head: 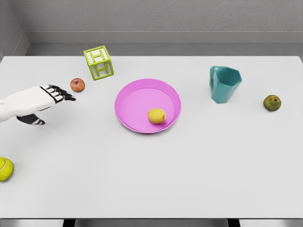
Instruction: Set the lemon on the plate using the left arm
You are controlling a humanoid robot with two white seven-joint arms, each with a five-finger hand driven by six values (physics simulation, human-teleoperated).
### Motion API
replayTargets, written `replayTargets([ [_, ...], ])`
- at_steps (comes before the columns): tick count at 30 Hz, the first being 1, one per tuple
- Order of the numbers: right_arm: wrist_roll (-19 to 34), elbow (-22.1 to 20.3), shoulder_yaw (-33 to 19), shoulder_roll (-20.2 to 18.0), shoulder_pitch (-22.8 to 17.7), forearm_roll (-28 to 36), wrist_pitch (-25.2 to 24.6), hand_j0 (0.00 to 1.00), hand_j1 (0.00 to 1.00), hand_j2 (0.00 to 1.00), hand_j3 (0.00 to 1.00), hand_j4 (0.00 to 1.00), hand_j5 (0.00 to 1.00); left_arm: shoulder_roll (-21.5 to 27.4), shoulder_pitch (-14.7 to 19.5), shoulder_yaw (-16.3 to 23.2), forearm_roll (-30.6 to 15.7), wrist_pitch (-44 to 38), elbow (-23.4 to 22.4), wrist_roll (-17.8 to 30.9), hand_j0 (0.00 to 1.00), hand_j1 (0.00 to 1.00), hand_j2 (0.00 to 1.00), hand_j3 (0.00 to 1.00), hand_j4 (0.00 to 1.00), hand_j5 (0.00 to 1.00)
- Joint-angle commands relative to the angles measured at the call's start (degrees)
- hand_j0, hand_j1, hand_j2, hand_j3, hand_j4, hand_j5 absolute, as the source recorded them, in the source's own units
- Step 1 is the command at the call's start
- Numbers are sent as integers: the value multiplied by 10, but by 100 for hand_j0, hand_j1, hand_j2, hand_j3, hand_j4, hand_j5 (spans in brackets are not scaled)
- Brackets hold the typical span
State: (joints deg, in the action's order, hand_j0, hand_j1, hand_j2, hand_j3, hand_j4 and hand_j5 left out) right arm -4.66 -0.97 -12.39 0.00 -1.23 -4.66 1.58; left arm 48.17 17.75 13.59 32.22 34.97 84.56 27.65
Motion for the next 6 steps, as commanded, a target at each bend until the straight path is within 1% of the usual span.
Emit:
replayTargets([
  [1, 0, 0, 0, 0, 0, 0, 0, 100, 100, 100, 100, 100, 100, 10, 0, -34, -30, -1, -48, -1, 100, 100, 100, 100, 100, 100],
  [2, 0, 0, 0, 0, 0, 0, 0, 100, 100, 100, 100, 100, 100, 10, 0, -40, -31, 0, -55, -1, 100, 100, 100, 100, 100, 100],
  [6, 0, 0, 0, 0, 0, 0, 0, 100, 100, 100, 100, 100, 100, 5, -4, -40, -31, 0, -48, 0, 100, 100, 100, 100, 100, 100],
])
